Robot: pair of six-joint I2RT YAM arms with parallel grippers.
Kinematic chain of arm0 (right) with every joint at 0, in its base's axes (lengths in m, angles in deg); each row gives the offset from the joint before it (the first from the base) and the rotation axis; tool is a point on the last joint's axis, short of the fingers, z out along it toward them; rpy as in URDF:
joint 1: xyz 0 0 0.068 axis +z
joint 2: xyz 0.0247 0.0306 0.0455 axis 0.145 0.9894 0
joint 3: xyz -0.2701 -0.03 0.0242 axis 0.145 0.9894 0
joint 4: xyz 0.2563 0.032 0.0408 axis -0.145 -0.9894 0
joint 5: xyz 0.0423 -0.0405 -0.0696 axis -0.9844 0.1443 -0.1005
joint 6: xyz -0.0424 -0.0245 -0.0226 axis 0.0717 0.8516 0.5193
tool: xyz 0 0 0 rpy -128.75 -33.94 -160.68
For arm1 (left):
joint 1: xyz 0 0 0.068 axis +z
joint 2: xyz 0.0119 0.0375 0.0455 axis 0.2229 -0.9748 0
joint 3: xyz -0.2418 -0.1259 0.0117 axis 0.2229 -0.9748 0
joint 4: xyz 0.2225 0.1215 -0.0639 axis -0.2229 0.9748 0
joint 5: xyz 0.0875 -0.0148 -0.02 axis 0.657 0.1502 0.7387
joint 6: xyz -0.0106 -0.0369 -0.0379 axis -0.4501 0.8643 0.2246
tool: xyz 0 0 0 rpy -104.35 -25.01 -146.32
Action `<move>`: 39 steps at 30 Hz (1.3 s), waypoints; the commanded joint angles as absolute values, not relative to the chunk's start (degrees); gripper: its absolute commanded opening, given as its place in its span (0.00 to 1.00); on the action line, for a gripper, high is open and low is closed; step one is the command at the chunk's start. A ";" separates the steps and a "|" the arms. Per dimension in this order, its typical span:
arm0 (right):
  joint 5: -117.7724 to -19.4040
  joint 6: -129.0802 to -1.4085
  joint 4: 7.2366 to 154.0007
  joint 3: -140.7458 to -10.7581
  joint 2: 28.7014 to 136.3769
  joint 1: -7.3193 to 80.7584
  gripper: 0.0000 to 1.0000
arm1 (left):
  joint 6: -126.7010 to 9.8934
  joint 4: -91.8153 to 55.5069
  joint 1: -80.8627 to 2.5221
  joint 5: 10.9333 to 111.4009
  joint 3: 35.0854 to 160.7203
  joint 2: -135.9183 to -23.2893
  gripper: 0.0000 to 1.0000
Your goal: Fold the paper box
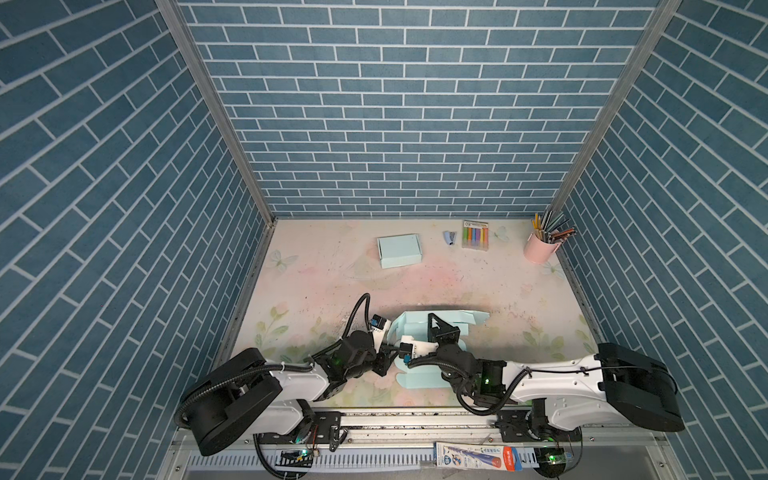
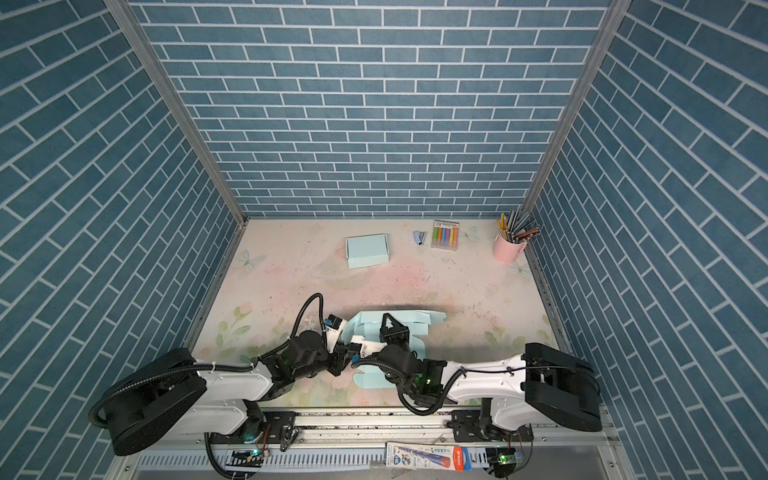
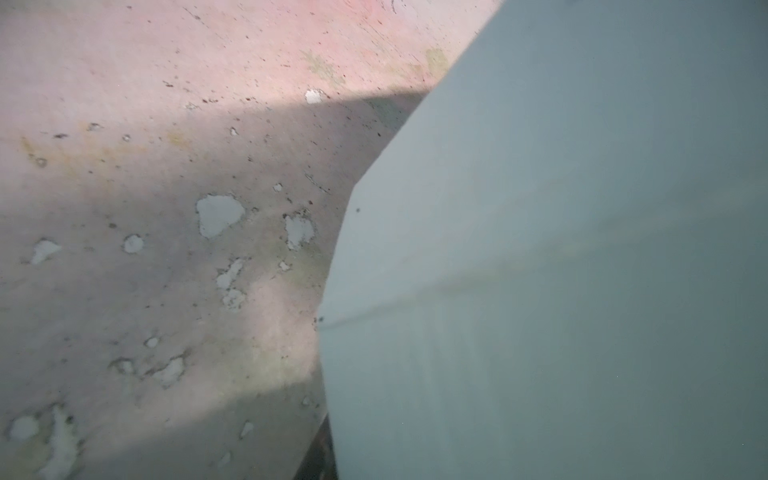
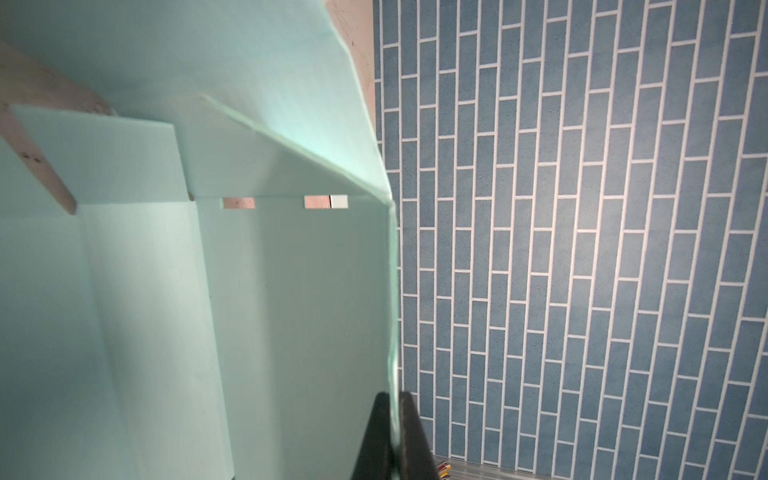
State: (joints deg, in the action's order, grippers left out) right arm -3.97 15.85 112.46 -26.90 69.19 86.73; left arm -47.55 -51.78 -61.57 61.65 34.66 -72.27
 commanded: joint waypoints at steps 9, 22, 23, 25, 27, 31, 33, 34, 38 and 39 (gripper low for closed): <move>-3.34 11.90 111.43 -27.15 65.50 87.35 0.05 | -44.87 -55.52 -61.80 67.76 31.62 -71.60 0.26; -1.47 16.09 114.79 -26.04 67.11 87.53 0.06 | -39.77 -39.75 -61.66 64.60 27.68 -48.00 0.29; -1.49 16.51 115.62 -25.77 67.10 87.46 0.06 | -39.89 -36.62 -61.67 65.09 27.64 -44.91 0.29; -1.75 16.80 116.62 -25.74 66.90 87.35 0.06 | -40.99 -30.39 -61.33 66.81 28.20 -39.83 0.29; -2.26 16.47 116.25 -26.04 66.35 87.35 0.06 | -42.31 -24.60 -59.29 68.19 29.59 -35.55 0.29; -2.36 15.56 114.67 -26.56 65.74 87.52 0.06 | -42.77 -24.87 -48.32 59.98 30.38 -32.73 0.22; -2.29 15.56 114.55 -26.53 65.41 87.84 0.06 | -42.10 -28.89 -42.23 53.76 30.31 -33.84 0.20; -2.28 15.48 114.29 -26.54 65.11 87.92 0.06 | -41.79 -30.77 -40.62 52.37 30.55 -34.97 0.20; -2.49 15.40 114.04 -26.53 64.98 88.05 0.06 | -45.15 -35.12 -39.23 49.86 36.56 -44.36 0.19; -2.63 15.34 113.97 -26.53 65.09 88.05 0.06 | -45.84 -36.28 -39.48 48.47 38.30 -47.46 0.19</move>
